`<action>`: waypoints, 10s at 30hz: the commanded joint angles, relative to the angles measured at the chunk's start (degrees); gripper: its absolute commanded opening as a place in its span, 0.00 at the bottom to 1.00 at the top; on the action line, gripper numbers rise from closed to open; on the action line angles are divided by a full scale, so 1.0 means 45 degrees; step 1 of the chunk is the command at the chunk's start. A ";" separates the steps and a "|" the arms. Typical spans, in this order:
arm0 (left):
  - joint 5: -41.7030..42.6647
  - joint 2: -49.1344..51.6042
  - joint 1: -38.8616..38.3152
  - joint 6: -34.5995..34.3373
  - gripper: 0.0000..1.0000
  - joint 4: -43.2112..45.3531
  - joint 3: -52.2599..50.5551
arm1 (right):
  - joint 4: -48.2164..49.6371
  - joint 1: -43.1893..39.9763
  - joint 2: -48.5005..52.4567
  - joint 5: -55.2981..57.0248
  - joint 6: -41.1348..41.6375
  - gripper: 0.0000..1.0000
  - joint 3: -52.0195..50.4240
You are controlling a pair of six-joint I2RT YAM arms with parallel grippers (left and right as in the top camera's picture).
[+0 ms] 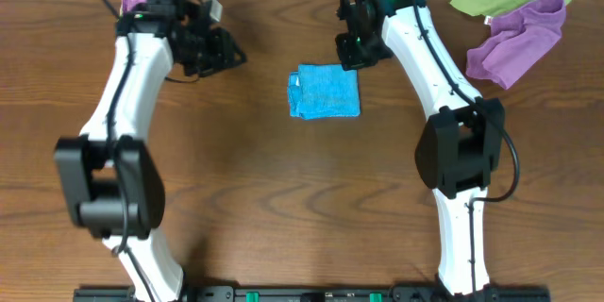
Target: Fold the cloth
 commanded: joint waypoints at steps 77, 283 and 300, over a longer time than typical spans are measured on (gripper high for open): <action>0.4979 0.2744 -0.1948 -0.0578 0.77 0.3449 -0.2011 | 0.1685 -0.0986 0.1010 -0.1239 0.0457 0.01 -0.3211; -0.5620 -1.5834 -0.2045 -0.1399 0.95 -0.4925 -0.4172 | -0.5416 -0.3041 -1.9399 -0.0758 -0.2157 0.99 -0.6280; -0.8374 -1.5834 -0.2045 -0.1496 0.95 -0.5192 -0.4201 | -0.5469 -0.3041 -1.9404 -0.0758 -0.2157 0.99 -0.6280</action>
